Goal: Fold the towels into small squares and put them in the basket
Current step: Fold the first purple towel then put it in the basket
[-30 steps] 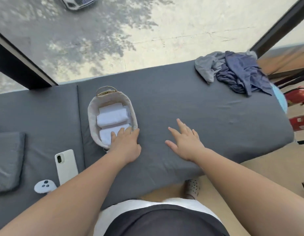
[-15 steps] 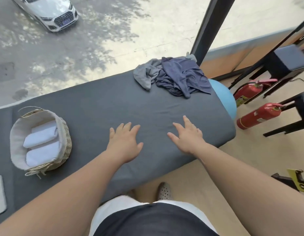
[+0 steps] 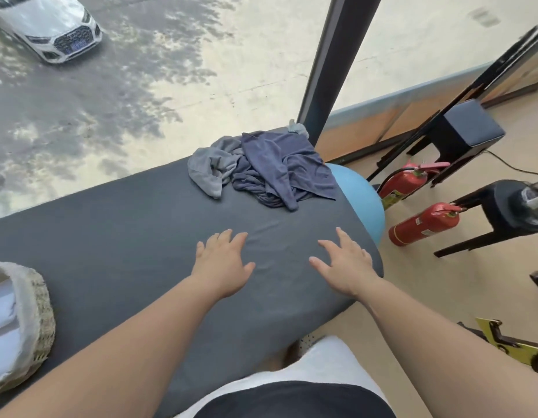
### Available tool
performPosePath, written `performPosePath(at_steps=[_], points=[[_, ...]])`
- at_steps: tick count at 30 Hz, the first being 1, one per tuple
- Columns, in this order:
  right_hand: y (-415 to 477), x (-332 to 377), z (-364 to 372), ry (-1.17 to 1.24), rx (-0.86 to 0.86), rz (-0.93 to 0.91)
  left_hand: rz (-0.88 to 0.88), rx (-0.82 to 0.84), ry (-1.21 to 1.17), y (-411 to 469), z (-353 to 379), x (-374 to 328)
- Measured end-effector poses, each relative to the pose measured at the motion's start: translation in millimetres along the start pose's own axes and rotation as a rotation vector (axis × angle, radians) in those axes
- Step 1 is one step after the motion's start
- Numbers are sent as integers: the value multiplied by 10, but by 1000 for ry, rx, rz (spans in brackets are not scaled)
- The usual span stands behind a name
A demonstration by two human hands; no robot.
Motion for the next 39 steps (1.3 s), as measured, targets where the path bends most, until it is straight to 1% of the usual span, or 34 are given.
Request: performPosePath(at_steps=[4,10,17,19,22,25,28,31,35,39], points=[[503,-271,-231,2,35,-17,-32,-9,-9,497,-136,-367],[1515,-526,-555,-64,156,-148,-152,16,-18,1390,-145,-874],[2530,-487,-791,-174,203,-287,-229,29,-86,2264,-137,-1149],[2762,-463,-748,-183,222,-324,-272,73,-155,2473,-58,-1155],[3075,-496,-614,-226,275,-354,-342,216,-256,2721,115,-1126],[3267,-639,-396,-332,395,-360,-346,368,-199,2916,317,-1122],[3315,-756,-205,-366,444,-375,-373,414,-171,3070,436,-1145],[3342,-773,-188,-347,401,-403,-403,377,-162,3160,453,-1167],[3316,-792,-354,-257,299,-432,-402,194,-190,3088,356,-1138],[3130,-746,-715,-134,32,-528,-378,-19,-275,2809,107,-1161]])
Point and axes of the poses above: each hand's wrist, its own y-axis towards the middle knuckle, its own z-axis out of the palm, x = y × z, the point moved 6 cm from there along y, towards the middle knuckle, and after that the axes turned 6 degrees about x, right-handed, at the moved point
